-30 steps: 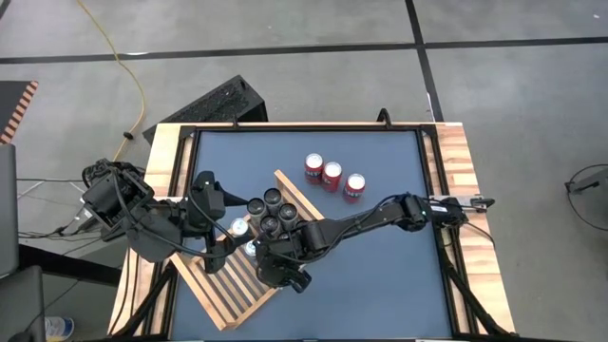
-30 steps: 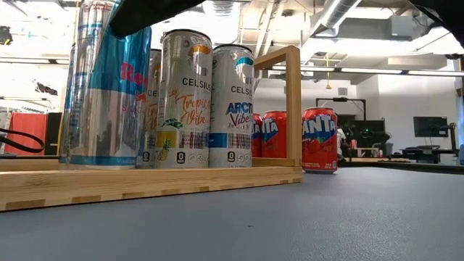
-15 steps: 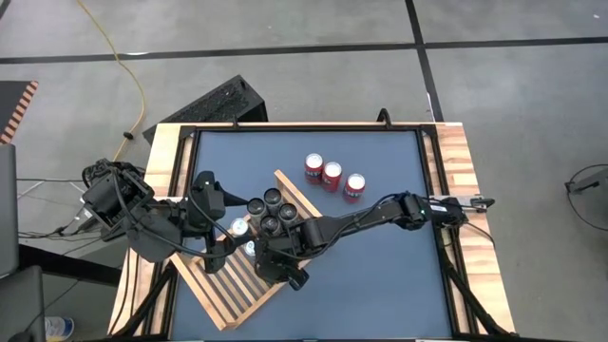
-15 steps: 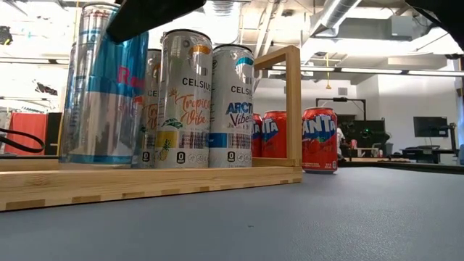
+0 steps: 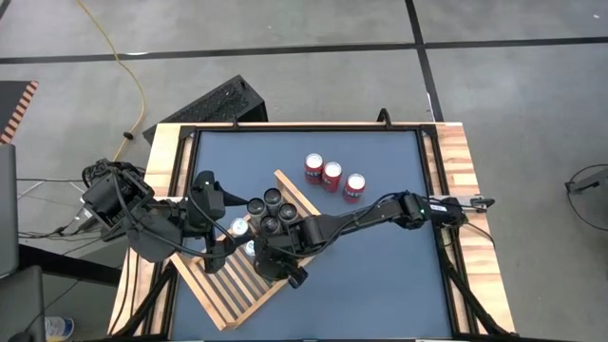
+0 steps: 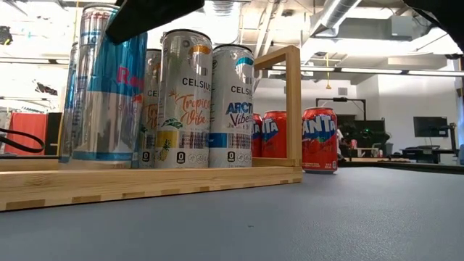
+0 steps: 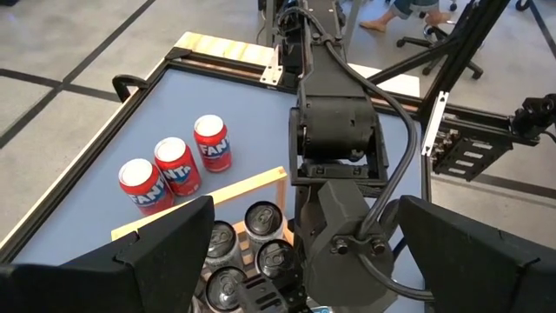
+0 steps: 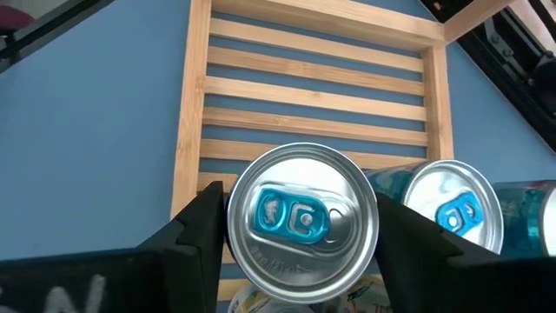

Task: Place canned beverage on shelf
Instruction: Put the blue soda can on the shelf aligned with the other blue soda cans

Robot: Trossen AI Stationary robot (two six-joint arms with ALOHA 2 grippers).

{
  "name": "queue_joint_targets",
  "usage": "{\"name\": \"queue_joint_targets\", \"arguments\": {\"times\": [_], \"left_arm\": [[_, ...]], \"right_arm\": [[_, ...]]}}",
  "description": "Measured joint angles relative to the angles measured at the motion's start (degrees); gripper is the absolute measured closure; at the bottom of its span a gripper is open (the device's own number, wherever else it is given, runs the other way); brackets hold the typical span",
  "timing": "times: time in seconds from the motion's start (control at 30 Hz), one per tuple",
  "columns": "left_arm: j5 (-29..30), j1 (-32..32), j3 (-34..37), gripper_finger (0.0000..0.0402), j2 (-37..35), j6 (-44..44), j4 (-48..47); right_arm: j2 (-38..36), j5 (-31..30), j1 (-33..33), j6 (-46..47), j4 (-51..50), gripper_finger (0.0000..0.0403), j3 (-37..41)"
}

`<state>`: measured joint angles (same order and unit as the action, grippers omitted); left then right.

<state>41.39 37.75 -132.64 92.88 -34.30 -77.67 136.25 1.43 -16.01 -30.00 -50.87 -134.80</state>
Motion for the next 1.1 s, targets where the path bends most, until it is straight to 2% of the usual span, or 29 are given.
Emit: {"name": "queue_joint_targets", "arguments": {"times": [0.3, 0.67, 0.87, 1.1], "left_arm": [[0.0, 0.0, 0.0, 0.0049, 0.0, 0.0, 0.0], [0.0, 0.0, 0.0, 0.0049, 0.0, 0.0, 0.0], [0.0, 0.0, 0.0, 0.0049, 0.0, 0.0, 0.0], [0.0, 0.0, 0.0, 0.0049, 0.0, 0.0, 0.0]], "right_arm": [[0.0, 0.0, 0.4, 1.6, 0.1, 0.016, 0.0], [0.0, -0.2, 0.3, 3.2, 0.1, 0.0158, 0.0], [0.0, -3.7, 0.0, 5.0, 0.0, 0.0158, 0.0], [0.0, -4.4, -0.1, 7.7, 0.2, 0.0158, 0.0]]}}
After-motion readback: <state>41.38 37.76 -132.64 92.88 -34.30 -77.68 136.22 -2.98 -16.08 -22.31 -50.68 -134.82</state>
